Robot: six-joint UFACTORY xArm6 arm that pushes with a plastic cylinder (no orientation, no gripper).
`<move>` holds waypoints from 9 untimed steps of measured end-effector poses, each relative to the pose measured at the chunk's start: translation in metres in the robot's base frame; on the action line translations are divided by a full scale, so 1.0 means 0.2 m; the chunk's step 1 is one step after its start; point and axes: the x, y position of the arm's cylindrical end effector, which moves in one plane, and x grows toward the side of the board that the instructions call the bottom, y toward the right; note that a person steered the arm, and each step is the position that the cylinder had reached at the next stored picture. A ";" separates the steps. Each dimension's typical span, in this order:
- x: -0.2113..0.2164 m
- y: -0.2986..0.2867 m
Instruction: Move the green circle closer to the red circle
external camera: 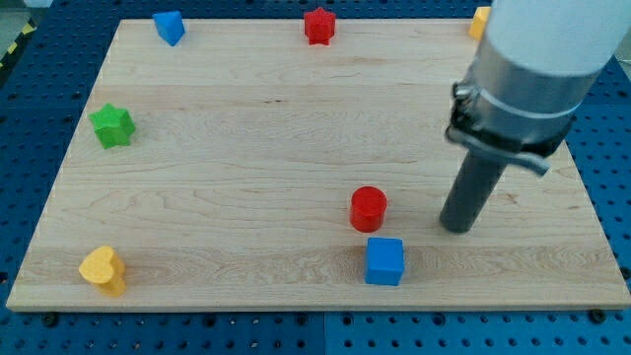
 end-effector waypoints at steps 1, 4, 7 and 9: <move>-0.07 0.30; -0.36 0.96; -0.76 0.96; -0.63 0.87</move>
